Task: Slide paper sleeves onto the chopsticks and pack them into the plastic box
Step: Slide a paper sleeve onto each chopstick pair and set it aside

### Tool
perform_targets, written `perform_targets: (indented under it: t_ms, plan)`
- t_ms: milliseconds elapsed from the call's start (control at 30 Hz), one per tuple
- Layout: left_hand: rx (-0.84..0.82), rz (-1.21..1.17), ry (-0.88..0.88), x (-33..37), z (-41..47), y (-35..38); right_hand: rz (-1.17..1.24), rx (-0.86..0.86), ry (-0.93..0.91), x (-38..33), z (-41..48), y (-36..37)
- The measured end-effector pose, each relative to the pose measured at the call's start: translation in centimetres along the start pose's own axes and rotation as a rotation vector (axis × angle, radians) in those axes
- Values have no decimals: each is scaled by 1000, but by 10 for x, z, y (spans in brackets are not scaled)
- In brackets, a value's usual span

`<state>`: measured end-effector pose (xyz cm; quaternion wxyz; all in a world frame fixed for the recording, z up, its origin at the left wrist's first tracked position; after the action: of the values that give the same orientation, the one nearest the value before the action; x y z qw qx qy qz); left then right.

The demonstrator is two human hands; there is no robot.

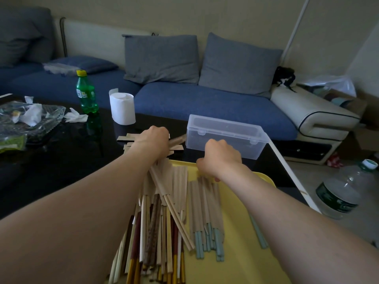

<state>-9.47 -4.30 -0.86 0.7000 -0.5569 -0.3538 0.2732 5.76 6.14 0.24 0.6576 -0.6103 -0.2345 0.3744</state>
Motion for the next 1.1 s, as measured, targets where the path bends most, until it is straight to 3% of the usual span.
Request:
perform_targets:
  t_ms: [200, 433, 700, 1100]
  plan:
    - [127, -56, -25, 5, -6, -5, -2, 21, 115, 14, -1, -6]
    - [-8, -235, 130, 19, -19, -9, 4, -66, 236, 46, -12, -23]
    - [-165, -187, 373, 40, -45, -9, 22, -500, 389, 71, -33, -31]
    - [-196, -101, 467, 54, -55, -12, 119, -414, 456, 75, -45, -29]
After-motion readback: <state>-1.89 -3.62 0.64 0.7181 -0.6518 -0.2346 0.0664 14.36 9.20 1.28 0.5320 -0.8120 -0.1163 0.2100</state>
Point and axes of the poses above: each hand's wrist, its own z-axis towards the middle knuckle, its own y-axis out of the palm, x = y × z, the point moved 1 cm from there along z, towards the middle knuckle, and after that the axes turned 8 degrees about x, right-handed, at the moved point
